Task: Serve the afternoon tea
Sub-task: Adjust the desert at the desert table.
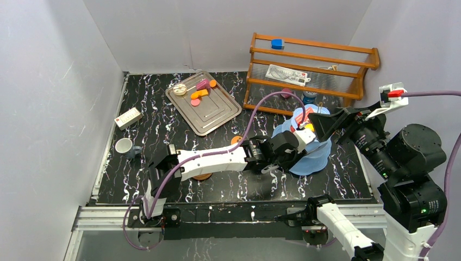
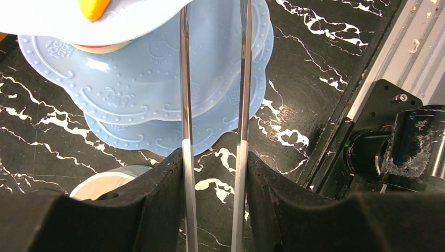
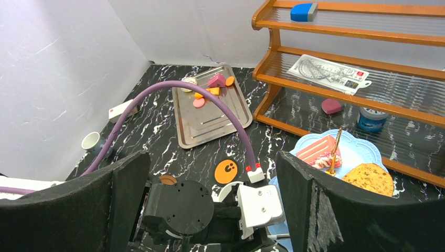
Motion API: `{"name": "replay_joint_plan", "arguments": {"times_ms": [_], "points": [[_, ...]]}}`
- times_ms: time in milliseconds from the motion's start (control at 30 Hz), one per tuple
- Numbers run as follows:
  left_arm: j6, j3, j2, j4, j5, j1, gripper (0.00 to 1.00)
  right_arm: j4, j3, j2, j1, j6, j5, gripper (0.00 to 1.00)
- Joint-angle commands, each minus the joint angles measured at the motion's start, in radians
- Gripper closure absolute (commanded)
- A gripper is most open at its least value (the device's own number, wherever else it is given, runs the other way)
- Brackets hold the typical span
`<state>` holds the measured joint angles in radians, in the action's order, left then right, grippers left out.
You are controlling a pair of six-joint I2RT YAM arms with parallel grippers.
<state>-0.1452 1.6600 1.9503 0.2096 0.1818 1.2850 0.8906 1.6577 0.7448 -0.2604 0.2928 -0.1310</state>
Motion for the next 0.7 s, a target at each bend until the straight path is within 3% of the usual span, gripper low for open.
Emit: {"name": "replay_joint_plan", "arguments": {"times_ms": [0, 233, 667], "points": [[-0.012, 0.013, -0.068, -0.024, -0.052, 0.004, 0.6, -0.055, -0.001, -0.01, 0.001, -0.001, -0.003, 0.01], [-0.091, -0.112, -0.202, -0.013, -0.105, 0.004, 0.6, -0.059, -0.013, -0.013, 0.0, 0.003, -0.005, 0.01], [-0.19, -0.328, -0.469, 0.104, -0.038, 0.004, 0.6, -0.051, 0.017, 0.001, 0.0, 0.013, -0.022, 0.01]]}}
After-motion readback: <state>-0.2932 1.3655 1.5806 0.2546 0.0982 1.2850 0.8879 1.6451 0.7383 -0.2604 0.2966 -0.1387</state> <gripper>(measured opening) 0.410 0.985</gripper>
